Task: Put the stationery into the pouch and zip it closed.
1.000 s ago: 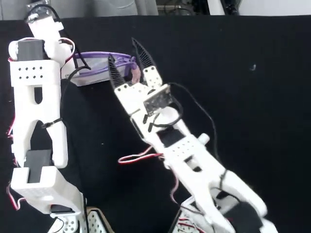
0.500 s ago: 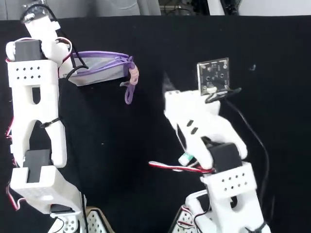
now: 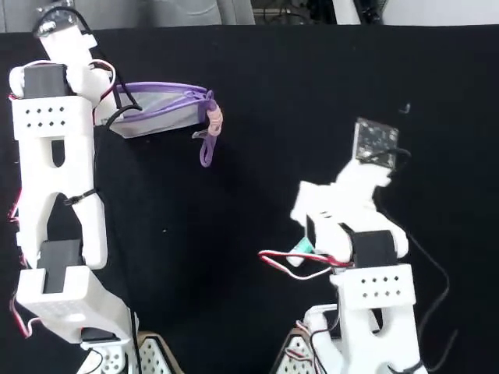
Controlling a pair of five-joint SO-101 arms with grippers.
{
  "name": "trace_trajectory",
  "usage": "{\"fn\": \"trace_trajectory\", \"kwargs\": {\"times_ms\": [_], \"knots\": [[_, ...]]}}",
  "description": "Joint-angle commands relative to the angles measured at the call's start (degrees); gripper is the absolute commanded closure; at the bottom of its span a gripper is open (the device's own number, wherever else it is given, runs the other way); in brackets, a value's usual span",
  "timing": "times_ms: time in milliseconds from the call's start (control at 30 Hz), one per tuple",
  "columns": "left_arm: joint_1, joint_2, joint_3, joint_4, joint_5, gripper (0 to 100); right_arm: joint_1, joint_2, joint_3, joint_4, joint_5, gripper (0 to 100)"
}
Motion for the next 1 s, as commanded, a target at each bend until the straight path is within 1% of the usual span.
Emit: {"fn": "trace_trajectory", "kwargs": {"times_ms": [0, 133, 233, 467, 600, 733, 800, 900, 967], "knots": [[-1.3, 0.9, 1.5, -0.7, 0.2, 97, 2.5, 0.9, 4.2, -2.9, -1.1, 73.6], [-1.3, 0.9, 1.5, -0.8, 0.3, 97, 3.3, 8.7, 4.6, -4.6, -2.1, 73.6], [-1.3, 0.9, 1.5, -0.6, 0.2, 97, 3.3, 16.1, 2.4, -4.2, -5.8, 73.6], [-1.3, 0.9, 1.5, -0.6, 0.2, 97, 3.3, 34.0, -3.6, -4.7, -11.1, 74.0], [-1.3, 0.9, 1.5, -0.6, 0.2, 97, 4.1, 42.7, -7.5, -4.7, -11.9, 74.0], [-1.3, 0.9, 1.5, -0.6, 0.2, 97, 5.0, 49.9, -10.9, -7.9, -11.6, 74.4], [-1.2, 0.9, 1.5, -0.6, 0.2, 97, 6.2, 53.1, -11.8, -10.1, -11.6, 78.0], [-1.2, 0.9, 1.5, -0.6, 0.2, 97, 8.0, 57.3, -14.2, -12.1, -11.1, 87.0], [-1.2, 0.9, 1.5, -0.6, 0.2, 97, 8.8, 59.6, -16.5, -12.2, -9.1, 91.9]]}}
